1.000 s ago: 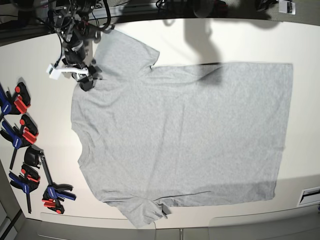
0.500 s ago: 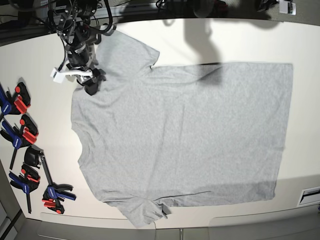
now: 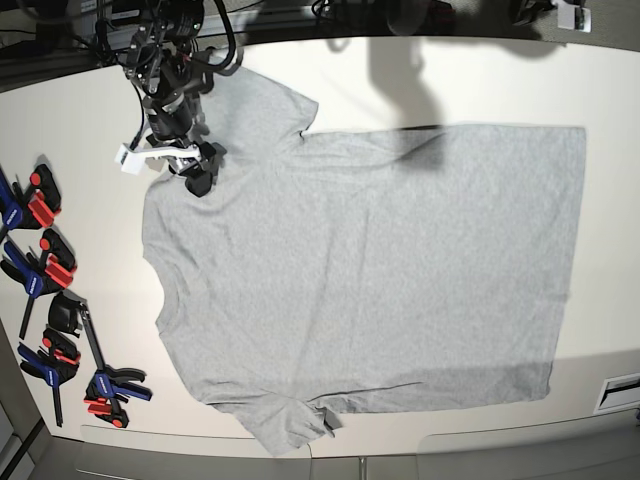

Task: Fold the T-shirt properly
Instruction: 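Grasp the shoulder corner with the right gripper and the opposite shoulder with the left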

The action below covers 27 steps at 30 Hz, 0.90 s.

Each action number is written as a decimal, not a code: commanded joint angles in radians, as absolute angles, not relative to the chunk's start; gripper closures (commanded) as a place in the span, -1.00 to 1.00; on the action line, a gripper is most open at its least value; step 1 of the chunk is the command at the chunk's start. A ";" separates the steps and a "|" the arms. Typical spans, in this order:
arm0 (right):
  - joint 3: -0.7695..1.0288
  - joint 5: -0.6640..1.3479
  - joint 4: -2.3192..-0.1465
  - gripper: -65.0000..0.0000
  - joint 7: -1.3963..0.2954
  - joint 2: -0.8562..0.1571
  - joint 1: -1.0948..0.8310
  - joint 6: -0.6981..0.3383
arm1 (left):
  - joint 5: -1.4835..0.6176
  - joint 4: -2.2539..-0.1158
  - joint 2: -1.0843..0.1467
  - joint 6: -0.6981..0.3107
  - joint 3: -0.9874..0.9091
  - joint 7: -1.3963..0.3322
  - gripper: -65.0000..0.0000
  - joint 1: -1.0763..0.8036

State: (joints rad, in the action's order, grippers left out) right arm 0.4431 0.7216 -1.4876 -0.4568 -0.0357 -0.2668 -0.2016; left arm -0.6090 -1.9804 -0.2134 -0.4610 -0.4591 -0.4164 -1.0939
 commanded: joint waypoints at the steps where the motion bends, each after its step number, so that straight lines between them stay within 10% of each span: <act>1: 0.446 0.708 -1.498 -0.05 -0.463 -0.041 -0.267 -0.178 | -0.622 -1.994 -0.217 -0.468 -0.465 -0.395 0.92 -1.107; 4: 0.446 0.680 -1.498 0.12 -0.463 -0.041 -0.266 -0.144 | -0.622 -1.994 -0.217 -0.468 -0.465 -0.370 0.92 -1.091; 8: 0.446 0.679 -1.498 1.00 -0.477 -0.042 -0.266 -0.150 | -0.618 -1.994 -0.220 -0.468 -0.465 -0.302 0.92 -1.063; 15: 0.445 0.678 -1.498 1.00 -0.507 -0.042 -0.266 -0.203 | -0.577 -1.994 -0.271 -0.284 -0.533 -0.301 0.19 -0.940; 27: 0.445 0.653 -1.498 1.00 -0.515 -0.042 -0.266 -0.203 | -0.794 -1.599 -0.488 -0.241 -0.697 -0.470 0.18 -0.545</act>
State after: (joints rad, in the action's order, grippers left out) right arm 0.4450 0.6548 -1.4876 -0.5064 -0.0360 -0.2668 -0.2020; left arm -0.7815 -1.5776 -0.4671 -0.2344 -0.6872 -0.4973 -0.5446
